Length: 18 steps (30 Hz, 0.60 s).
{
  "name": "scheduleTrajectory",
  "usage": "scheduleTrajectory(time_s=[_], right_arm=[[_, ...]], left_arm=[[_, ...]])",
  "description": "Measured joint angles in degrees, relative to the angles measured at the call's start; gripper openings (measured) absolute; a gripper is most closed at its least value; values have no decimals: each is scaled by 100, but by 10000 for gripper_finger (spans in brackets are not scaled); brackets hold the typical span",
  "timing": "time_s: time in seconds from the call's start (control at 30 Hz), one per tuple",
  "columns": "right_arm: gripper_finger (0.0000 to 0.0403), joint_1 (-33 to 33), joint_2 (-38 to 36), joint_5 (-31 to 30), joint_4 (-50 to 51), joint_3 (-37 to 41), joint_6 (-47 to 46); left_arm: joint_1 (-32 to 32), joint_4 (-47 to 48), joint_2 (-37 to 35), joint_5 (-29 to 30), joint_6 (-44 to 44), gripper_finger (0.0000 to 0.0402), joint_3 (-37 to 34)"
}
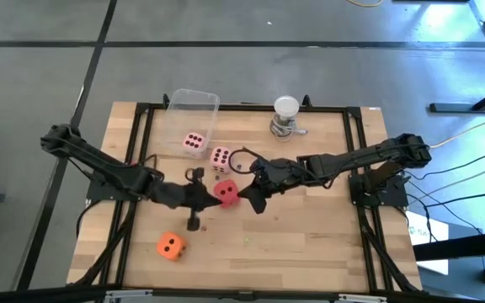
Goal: Pick & Place Dice
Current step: Put the large red dice into the transparent bin
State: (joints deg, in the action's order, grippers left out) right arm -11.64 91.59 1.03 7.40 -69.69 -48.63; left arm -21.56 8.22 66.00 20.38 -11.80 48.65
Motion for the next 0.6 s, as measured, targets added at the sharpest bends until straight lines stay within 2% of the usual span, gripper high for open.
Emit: scheduleTrajectory(time_s=[0.1,0.17,0.27,0.37,0.6], right_arm=[[0,-28,-16,102,14,0,57],[0,-64,-89,108,35,0,69],[0,-142,-339,-290,236,0,138],[0,-239,-725,-819,693,-2,284],[0,-758,-1913,-1951,2520,-7,188]], left_arm=[[28,1424,221,158,-10,13,668],[85,1793,383,243,-341,31,942],[186,1580,590,192,-806,70,1066],[254,1342,840,120,-865,119,1085],[319,1231,1629,-94,-1010,227,1081]])
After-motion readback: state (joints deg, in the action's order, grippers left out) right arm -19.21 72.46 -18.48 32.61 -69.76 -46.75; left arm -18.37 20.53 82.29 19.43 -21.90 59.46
